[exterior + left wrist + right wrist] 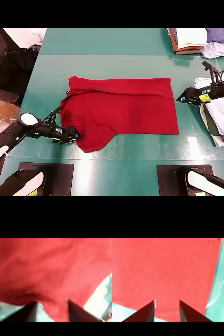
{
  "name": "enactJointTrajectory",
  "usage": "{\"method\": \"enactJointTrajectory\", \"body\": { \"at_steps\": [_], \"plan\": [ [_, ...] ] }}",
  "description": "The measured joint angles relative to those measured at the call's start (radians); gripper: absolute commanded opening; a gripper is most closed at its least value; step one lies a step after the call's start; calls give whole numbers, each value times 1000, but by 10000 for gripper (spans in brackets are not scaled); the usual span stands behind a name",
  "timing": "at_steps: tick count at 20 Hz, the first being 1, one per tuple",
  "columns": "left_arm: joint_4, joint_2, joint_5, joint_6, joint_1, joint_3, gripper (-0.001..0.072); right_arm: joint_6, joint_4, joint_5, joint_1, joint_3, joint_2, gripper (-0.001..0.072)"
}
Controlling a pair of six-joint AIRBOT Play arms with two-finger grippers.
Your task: Fold the shirts.
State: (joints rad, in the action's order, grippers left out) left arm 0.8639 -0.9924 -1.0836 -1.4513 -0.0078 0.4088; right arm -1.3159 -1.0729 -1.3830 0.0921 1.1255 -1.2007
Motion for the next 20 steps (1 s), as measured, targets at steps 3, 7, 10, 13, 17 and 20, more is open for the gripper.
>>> {"method": "enactJointTrajectory", "body": {
  "at_steps": [3,7,10,13,17,20],
  "plan": [
    [11,-2,43,-3,-10,-2,26,1,-1,-9,14,-2,26,354],
    [21,8,12,16,-11,64,26,3,-3,-54,96,-78,56,355],
    [18,39,-29,35,-14,136,26,30,-4,-63,186,-217,73,507],
    [16,61,-47,45,-13,190,26,75,-3,-63,262,-351,39,451],
    [17,72,-58,53,-13,216,26,106,6,-21,301,-444,-35,424],
    [18,75,-60,55,-13,223,26,114,18,-7,282,-455,-70,277]
  ]
}}
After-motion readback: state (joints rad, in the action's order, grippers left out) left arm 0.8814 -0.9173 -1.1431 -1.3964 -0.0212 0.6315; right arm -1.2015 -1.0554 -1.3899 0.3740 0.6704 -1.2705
